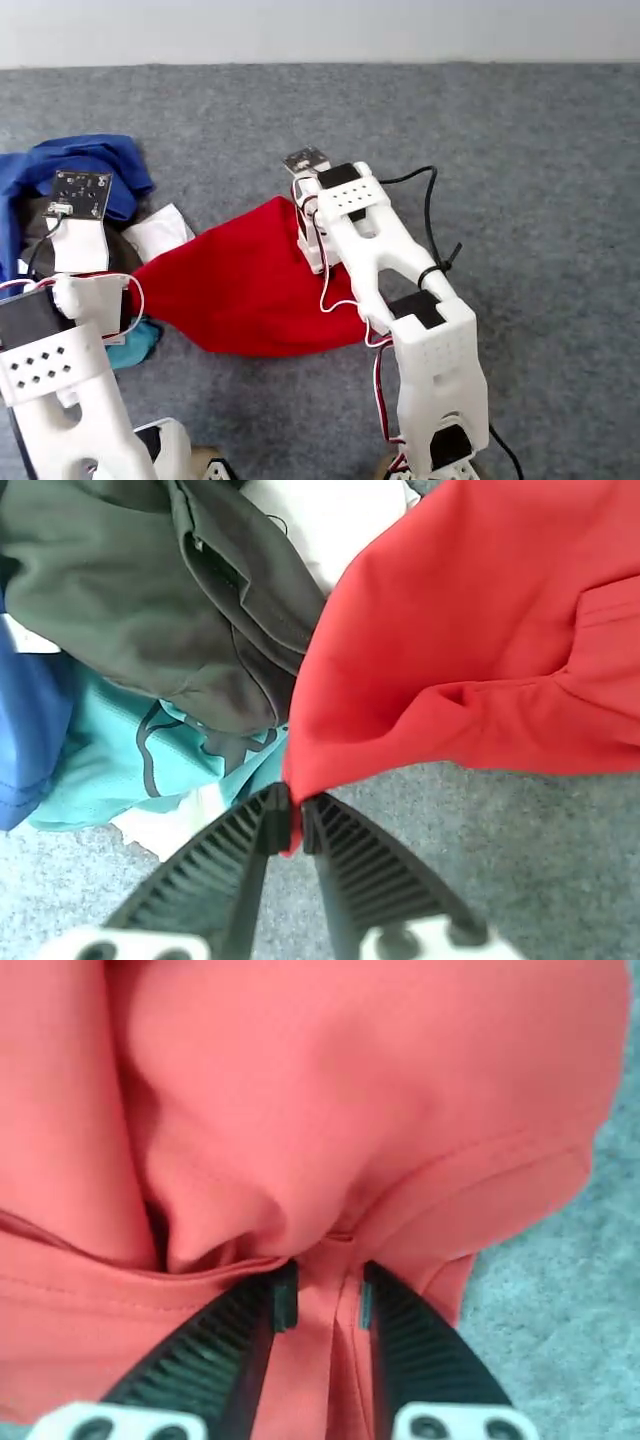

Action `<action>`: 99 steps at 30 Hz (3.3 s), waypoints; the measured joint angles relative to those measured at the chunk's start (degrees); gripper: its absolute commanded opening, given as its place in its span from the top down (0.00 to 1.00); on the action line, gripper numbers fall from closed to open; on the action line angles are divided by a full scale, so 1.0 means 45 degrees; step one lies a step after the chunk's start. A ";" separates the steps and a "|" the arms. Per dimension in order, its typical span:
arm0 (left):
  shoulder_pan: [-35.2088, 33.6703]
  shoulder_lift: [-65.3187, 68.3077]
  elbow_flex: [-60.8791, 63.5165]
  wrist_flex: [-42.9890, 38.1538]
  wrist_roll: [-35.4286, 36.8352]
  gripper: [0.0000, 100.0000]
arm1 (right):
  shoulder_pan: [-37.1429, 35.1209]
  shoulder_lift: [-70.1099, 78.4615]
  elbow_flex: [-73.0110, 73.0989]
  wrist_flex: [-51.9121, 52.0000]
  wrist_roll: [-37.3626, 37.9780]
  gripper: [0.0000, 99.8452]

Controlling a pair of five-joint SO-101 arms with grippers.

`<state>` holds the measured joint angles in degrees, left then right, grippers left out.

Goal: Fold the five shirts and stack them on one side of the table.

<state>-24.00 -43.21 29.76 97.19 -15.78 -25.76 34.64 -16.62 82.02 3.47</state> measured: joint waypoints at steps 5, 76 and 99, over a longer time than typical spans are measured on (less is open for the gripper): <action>0.0000 0.0000 0.0000 0.0000 0.0000 0.99 | 0.0000 -0.0293 -0.0606 0.0762 0.0117 0.84; 0.0000 0.0000 0.0000 0.0000 0.0000 0.99 | 0.0059 0.0703 -0.0840 0.1309 0.0313 0.99; 0.3966 0.0000 -0.4591 0.0000 0.2540 0.99 | 0.3087 -0.7306 -0.0821 0.1387 0.1817 0.99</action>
<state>-6.15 -43.21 9.10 97.19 -4.35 -11.87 1.76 -20.31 88.26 11.65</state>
